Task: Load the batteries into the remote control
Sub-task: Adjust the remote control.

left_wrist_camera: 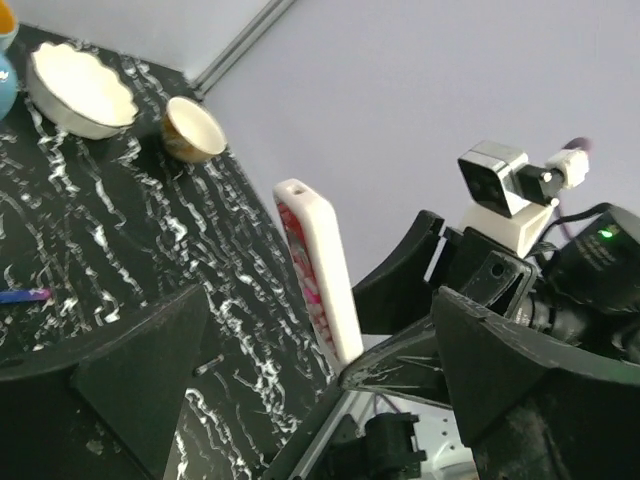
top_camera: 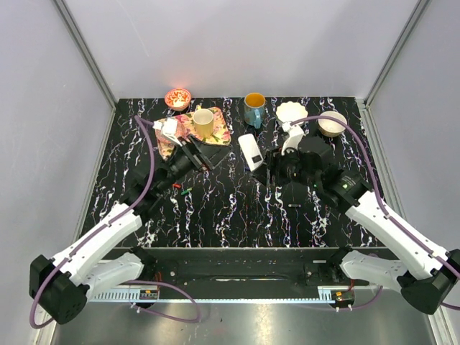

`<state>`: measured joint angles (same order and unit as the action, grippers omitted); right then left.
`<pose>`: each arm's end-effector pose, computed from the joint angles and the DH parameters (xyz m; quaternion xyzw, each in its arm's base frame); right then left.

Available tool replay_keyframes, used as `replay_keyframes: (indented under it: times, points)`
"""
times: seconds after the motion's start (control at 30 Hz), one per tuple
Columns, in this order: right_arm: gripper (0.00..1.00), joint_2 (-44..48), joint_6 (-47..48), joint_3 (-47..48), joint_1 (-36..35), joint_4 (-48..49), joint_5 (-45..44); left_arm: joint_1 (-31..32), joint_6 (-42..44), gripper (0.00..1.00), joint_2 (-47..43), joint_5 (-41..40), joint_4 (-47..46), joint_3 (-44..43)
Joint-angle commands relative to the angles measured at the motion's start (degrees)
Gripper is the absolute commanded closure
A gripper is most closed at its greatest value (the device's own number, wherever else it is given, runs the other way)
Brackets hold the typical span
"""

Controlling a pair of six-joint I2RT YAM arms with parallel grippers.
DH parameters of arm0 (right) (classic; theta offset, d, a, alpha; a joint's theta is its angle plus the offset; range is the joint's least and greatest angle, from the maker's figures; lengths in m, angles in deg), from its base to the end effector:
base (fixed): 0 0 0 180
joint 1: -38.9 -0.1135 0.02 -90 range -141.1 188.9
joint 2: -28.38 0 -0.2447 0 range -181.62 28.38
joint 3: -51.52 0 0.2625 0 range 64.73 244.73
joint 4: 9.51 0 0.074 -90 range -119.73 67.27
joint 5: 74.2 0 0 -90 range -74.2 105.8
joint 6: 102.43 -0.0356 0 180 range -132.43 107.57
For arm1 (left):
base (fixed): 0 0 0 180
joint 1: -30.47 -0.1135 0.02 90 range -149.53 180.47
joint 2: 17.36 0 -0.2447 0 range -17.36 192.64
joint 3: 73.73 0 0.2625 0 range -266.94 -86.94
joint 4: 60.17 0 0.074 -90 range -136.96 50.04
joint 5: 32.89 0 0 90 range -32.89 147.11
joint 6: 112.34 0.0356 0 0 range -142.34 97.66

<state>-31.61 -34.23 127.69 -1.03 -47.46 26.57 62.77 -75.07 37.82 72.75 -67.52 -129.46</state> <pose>0.1881 0.1662 0.3581 -0.1818 0.8057 0.3532 0.4394 0.2062 -0.1417 0.3318 -0.0144 0.6585 -0.5708 0.4903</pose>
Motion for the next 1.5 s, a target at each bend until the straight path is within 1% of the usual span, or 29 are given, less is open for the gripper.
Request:
replay_keyframes:
  times: [0.0, 0.07, 0.13, 0.17, 0.27, 0.5, 0.6, 0.7, 0.8, 0.83, 0.93, 0.97, 1.07, 1.13, 1.47]
  points:
    - [1.00, -1.3, 5.9, 3.7, -3.1, -8.6, -16.1, 6.6, 7.1, 0.01, 0.5, -13.3, 14.0, -5.1]
    - [1.00, -1.5, 5.9, 3.8, -3.8, -8.5, -16.8, 8.6, 7.3, 0.01, 2.6, -15.5, 16.4, -6.6]
    - [1.00, -1.9, 5.6, 3.7, -4.3, -8.2, -17.5, 10.6, 7.2, 0.01, 6.0, -15.5, 17.7, -8.4]
    - [1.00, -1.9, 5.5, 3.8, -4.5, -8.1, -17.5, 11.0, 6.9, 0.01, 6.9, -17.1, 17.8, -8.7]
    - [1.00, -2.5, 5.2, 4.0, -5.2, -7.8, -17.4, 12.7, 5.4, 0.02, 10.0, -17.0, 15.2, -8.8]
    - [1.00, -2.2, 4.7, 3.8, -6.4, -7.0, -17.1, 14.3, 3.6, 0.14, 16.4, -17.1, 11.2, -11.4]
    - [1.00, -1.8, 4.3, 3.2, -6.4, -7.0, -16.7, 14.6, 3.4, 0.16, 16.9, -17.0, 8.3, -11.7]
    - [1.00, -1.5, 4.1, 2.7, -6.6, -7.0, -16.7, 14.7, 3.5, 0.18, 18.6, -16.0, 8.2, -13.3]
    - [1.00, -1.4, 4.2, 2.3, -6.6, -6.5, -16.3, 14.8, 2.6, 0.23, 20.0, -14.3, 6.9, -13.7]
    - [1.00, -1.4, 4.1, 2.3, -6.6, -6.4, -16.0, 14.9, 2.3, 0.28, 20.3, -14.1, 6.3, -13.8]
    - [1.00, -1.3, 4.0, 2.2, -6.8, -6.3, -15.7, 14.8, 1.5, 0.37, 21.4, -13.0, 4.6, -13.6]
    - [1.00, -1.3, 4.1, 2.2, -6.7, -6.3, -15.8, 14.9, 1.2, 0.42, 21.7, -12.5, 4.4, -13.6]
    - [1.00, -0.9, 4.6, 2.1, -6.7, -6.3, -16.2, 14.9, 0.3, 0.46, 22.3, -11.2, 3.2, -13.6]
    - [1.00, -0.7, 4.7, 1.9, -6.8, -6.2, -16.4, 14.9, -0.6, 0.47, 22.5, -10.4, 2.2, -13.2]
    - [1.00, -0.9, 4.7, 1.6, -6.9, -6.1, -16.1, 15.6, -2.1, 0.60, 23.9, -9.8, 0.6, -12.6]
